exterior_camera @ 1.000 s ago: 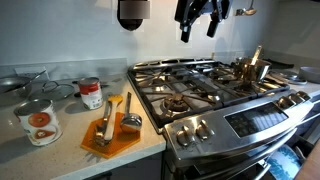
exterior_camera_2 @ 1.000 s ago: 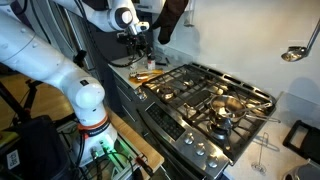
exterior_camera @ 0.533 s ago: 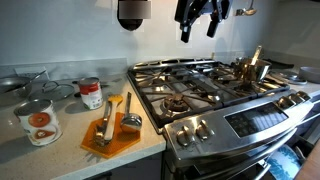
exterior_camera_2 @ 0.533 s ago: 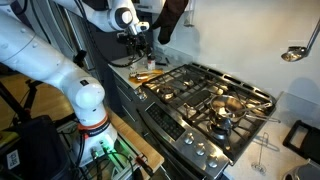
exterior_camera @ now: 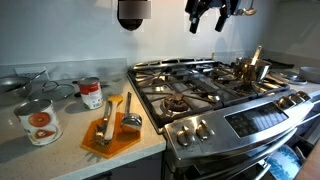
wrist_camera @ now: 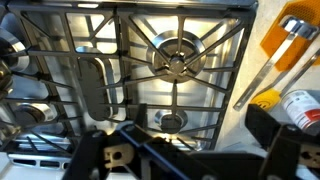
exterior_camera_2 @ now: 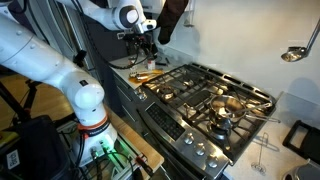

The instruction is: Pick up the silver utensil from the silver pot and put it in the gray bowl

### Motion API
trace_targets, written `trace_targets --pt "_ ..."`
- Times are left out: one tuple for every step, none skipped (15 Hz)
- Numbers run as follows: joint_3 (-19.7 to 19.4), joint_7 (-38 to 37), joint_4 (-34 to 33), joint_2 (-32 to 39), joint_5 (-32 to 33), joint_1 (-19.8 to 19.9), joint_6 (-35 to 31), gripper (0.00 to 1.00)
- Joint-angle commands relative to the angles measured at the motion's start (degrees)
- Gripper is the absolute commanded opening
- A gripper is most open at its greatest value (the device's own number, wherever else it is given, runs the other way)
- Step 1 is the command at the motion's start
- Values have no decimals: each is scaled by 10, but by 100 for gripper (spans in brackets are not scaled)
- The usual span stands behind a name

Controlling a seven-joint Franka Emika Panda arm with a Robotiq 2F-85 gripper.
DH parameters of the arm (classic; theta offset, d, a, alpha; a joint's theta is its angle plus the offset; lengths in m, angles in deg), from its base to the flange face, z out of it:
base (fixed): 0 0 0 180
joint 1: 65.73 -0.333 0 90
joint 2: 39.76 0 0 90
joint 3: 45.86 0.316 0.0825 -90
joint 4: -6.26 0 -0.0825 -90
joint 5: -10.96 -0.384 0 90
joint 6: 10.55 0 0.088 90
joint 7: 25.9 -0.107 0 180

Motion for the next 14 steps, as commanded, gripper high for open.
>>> trace_targets --pt "-39 -8 49 -63 15 38 -28 100" --pt "-51 -9 60 -76 16 53 -36 100" --pt "-61 -9 68 -86 19 69 -45 100" --pt "-71 -6 76 -97 20 84 -53 100" --pt "-79 -4 84 -105 26 102 -67 100" --pt "-88 1 92 -112 32 119 -79 100" --pt "-97 9 102 -122 42 138 -93 100" --pt "-104 11 109 -127 51 157 -107 100" --pt "-111 18 83 -109 60 177 -114 100" --pt "-121 24 80 -107 68 197 -129 100" --pt "-131 26 79 -105 72 214 -146 100" --pt "-136 23 78 -100 75 234 -164 100" --pt "-122 23 77 -103 57 209 -140 100" --pt "-129 27 76 -102 60 225 -151 100"
